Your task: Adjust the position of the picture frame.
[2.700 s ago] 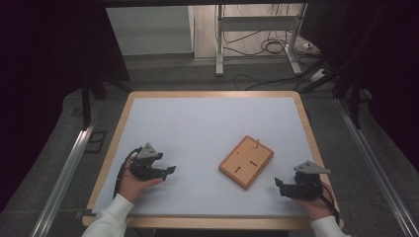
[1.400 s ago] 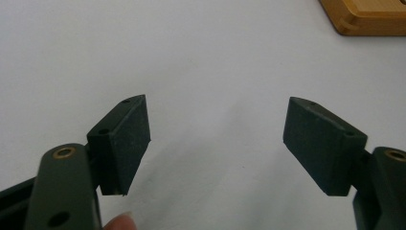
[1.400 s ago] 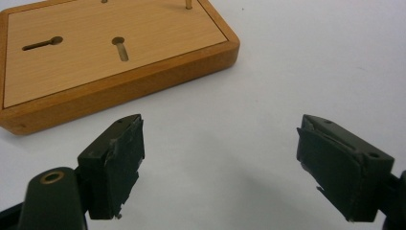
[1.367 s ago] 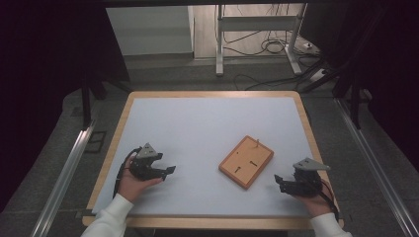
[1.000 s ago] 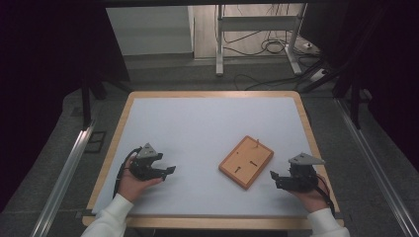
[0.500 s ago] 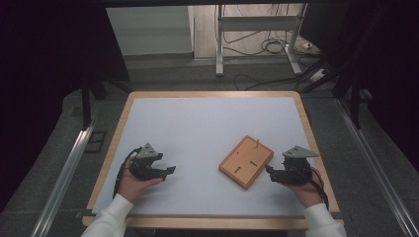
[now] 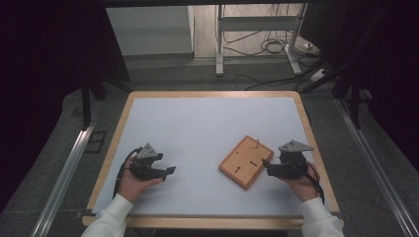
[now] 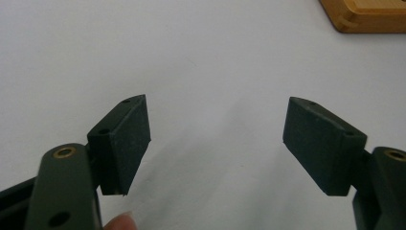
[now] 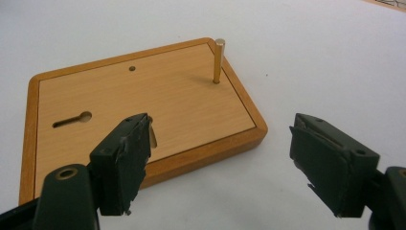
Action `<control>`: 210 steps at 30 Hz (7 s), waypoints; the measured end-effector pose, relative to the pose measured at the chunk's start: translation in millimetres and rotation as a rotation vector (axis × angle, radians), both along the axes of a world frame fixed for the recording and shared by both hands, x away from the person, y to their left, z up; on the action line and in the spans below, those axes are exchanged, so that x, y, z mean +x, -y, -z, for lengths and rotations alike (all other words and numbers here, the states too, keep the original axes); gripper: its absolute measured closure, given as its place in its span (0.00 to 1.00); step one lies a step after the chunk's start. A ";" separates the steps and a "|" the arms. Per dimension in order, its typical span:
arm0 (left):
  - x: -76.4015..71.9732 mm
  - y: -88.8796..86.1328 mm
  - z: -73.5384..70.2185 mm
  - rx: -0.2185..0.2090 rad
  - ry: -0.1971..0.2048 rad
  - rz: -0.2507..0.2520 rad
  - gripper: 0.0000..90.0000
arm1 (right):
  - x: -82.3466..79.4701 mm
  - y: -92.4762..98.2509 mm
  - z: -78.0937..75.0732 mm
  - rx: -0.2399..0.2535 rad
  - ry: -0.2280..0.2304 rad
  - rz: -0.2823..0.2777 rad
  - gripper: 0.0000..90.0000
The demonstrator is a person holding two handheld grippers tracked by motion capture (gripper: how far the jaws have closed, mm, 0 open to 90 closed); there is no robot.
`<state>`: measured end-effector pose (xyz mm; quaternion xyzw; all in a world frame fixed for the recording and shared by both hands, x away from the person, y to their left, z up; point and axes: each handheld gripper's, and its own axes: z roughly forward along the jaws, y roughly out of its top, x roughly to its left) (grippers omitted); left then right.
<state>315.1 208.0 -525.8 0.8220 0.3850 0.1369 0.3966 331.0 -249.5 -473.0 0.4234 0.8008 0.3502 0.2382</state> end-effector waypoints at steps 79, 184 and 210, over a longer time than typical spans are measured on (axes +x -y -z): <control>-0.6 1.3 1.1 0.006 -0.006 0.013 0.27 | 83.9 -24.3 29.2 0.071 -0.107 -0.083 0.94; 0.1 -0.4 3.3 0.018 -0.007 0.034 0.26 | -10.7 -52.2 28.7 0.061 -0.095 -0.357 0.89; -1.3 3.0 3.5 0.029 -0.005 0.041 0.26 | -35.3 -77.0 49.9 -0.025 -0.207 -0.483 1.00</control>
